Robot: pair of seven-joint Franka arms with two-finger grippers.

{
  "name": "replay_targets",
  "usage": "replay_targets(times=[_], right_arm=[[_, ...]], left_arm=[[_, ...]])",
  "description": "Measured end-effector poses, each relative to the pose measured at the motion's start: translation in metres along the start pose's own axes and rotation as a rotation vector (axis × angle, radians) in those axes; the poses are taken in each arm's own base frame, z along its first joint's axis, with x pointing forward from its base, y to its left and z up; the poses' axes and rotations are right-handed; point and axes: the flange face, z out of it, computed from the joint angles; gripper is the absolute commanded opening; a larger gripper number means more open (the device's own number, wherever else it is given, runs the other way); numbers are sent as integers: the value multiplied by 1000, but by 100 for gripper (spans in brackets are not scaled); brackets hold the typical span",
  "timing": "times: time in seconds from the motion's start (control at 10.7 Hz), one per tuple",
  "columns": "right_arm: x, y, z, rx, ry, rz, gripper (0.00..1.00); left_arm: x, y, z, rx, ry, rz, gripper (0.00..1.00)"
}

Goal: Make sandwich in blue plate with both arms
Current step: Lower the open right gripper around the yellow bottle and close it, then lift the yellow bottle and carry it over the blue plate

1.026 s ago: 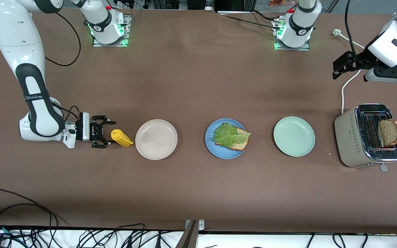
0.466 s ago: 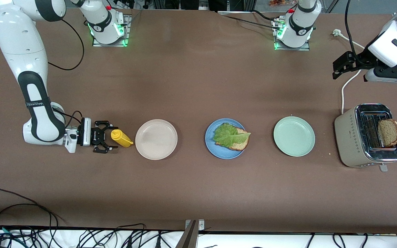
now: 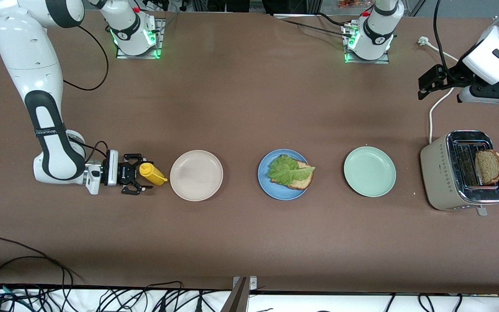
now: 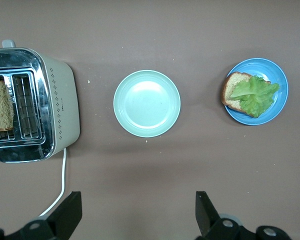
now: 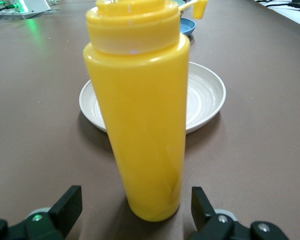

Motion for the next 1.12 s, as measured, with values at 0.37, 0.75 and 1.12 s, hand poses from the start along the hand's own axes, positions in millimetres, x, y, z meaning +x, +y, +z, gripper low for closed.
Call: replay_targets(times=[0.37,0.75,1.12], right_arm=[[-2,0,9,2,-1,2,11],[1,4,12,-9,-11,-6,0],[5,8,10,-13,-24,21,0]], left_arm=[[0,0,0,0,0,0,100],[0,0,0,0,0,0,100],[0,0,0,0,0,0,100]])
